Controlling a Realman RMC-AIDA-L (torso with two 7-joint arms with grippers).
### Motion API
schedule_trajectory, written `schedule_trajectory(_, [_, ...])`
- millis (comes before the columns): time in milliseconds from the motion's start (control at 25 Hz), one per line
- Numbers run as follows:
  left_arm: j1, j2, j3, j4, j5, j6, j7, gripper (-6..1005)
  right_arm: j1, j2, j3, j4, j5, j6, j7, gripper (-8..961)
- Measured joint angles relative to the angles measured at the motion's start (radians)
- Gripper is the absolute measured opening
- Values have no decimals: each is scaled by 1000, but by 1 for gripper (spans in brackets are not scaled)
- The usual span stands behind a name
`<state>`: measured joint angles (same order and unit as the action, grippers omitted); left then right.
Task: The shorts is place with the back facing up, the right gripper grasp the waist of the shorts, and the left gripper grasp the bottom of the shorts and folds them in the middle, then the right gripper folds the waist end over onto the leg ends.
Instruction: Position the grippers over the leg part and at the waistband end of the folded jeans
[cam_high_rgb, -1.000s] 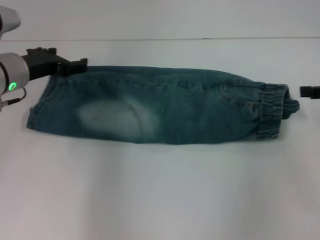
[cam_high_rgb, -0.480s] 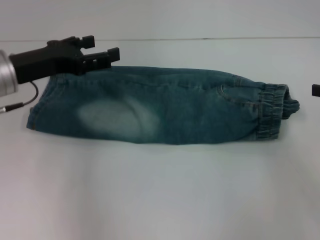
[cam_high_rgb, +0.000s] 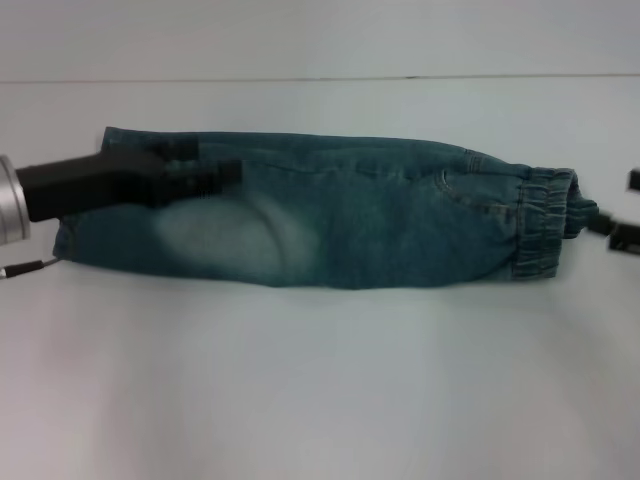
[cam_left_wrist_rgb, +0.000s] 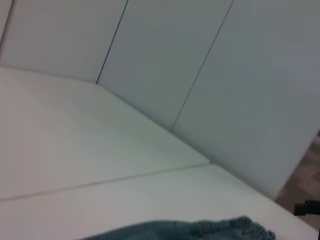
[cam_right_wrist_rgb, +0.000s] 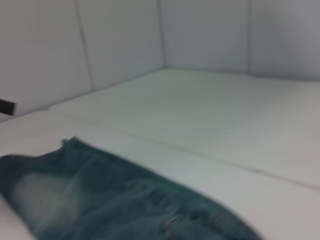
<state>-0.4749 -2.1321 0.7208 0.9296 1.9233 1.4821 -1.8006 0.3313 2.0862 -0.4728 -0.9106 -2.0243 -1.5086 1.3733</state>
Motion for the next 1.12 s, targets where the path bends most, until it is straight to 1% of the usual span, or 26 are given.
schedule_trajectory(160, [-8, -4, 2, -1, 53, -1, -7, 918, 6, 3, -3, 103, -11, 19, -86, 884])
schedule_trajectory(280, [-10, -2, 3, 0, 68, -1, -26, 918, 3, 5, 3, 158, -8, 32, -132, 878])
schedule_trajectory(440, [-12, 0, 4, -1, 74, -1, -27, 917, 1, 10, 2, 224, -4, 96, -187, 870])
schedule_trajectory(640, [-21, 0, 6, -2, 95, -1, -37, 917, 19, 10, 1, 305, 1, 187, -237, 861])
schedule_trajectory(800, [-28, -3, 12, -3, 101, -2, -40, 917, 43, 7, -5, 350, 4, 230, -262, 853])
schedule_trajectory(1120, [-36, -8, 18, -3, 122, -18, -40, 917, 94, 3, -9, 393, 3, 260, -279, 838])
